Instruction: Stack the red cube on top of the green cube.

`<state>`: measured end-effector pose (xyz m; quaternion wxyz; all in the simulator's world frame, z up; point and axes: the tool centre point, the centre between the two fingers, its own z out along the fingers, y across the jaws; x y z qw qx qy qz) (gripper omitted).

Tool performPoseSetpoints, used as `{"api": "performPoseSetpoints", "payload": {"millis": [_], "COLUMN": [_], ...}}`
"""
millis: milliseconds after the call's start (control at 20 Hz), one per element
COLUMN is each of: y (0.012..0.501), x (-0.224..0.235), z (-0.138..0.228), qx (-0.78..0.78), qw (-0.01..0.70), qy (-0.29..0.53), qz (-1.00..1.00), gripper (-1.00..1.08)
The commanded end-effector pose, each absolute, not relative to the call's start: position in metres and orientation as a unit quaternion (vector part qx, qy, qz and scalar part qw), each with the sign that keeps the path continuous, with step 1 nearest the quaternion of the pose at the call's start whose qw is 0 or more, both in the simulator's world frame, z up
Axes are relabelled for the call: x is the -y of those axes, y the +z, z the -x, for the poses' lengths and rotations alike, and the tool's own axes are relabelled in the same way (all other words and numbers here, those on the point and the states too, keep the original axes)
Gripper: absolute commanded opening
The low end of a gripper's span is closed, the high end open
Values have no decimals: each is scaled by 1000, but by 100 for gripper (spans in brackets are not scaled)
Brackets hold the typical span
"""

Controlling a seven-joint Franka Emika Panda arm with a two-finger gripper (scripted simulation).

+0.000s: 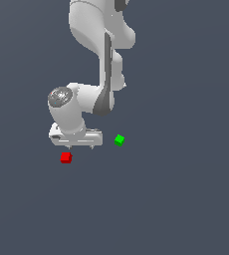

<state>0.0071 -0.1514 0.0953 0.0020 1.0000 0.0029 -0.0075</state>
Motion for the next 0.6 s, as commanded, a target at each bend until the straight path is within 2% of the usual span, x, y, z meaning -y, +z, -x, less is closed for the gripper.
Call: {"api": "performPoseSetpoints", "payload": {"millis": [0, 550], "y": [88, 71], "x": [175, 233], "z": [-11, -25], "qx": [-8, -20], "qw": [2, 0], "qy": [-5, 0], "qz": [-1000, -1000], "gripper": [100, 100]}}
